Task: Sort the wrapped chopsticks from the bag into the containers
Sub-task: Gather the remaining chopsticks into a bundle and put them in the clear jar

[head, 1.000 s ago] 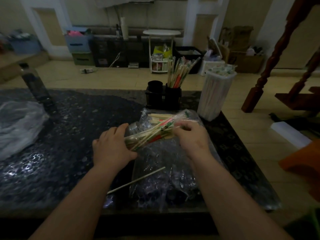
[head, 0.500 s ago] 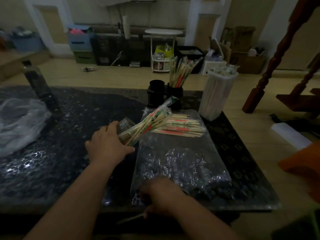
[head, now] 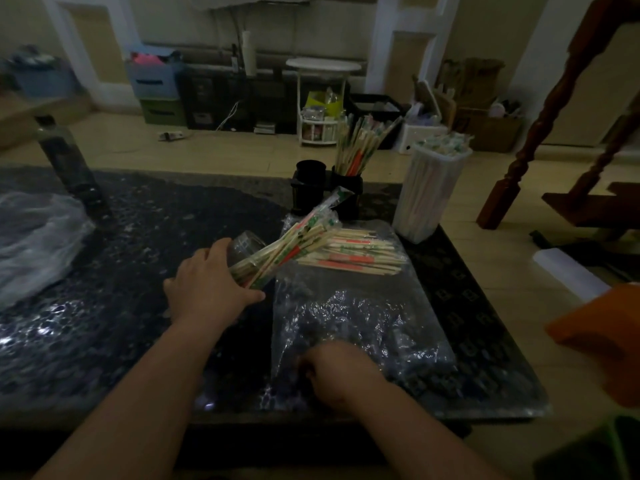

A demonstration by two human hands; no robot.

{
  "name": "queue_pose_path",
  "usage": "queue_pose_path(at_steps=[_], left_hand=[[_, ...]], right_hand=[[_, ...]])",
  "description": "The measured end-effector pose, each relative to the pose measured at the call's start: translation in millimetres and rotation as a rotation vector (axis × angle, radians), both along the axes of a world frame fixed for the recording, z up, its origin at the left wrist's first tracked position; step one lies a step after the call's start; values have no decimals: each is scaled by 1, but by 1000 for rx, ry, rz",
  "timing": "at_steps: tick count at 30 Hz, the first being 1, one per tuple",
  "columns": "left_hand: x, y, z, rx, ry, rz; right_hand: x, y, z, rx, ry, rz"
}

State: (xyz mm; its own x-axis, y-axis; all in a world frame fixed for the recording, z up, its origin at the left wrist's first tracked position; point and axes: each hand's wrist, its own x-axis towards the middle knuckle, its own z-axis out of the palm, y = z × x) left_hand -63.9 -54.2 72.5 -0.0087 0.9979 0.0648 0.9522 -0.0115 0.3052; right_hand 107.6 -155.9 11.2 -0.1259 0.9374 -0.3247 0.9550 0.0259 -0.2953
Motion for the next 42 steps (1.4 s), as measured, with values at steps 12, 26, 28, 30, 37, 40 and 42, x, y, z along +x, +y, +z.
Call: queue_pose_path(at_steps=[12,26,28,30,37,40,42], left_hand=[[4,-3,2,-18,-6,-38],[10,-3,-1,-9,9,-39],[11,-3,-1,-5,11,-41],[11,-4,-1,-4,9,-42],[12,-3,-2,-4,-9,-52],[12,-3,-3,-7,-6,-55],[13,-3,-3,-8,-3,-57]], right_hand=[[28,-11,11,2,-264,-421],[66,-7,12,-47,-339,-620],[68,-6,10,-43,-300,-640],[66,-5,7,-51,-267,-657],[54,-3,9,-55,-177,-670],[53,-2,10,-88,-210,-612],[51,-4,7,-105,-187,-591]])
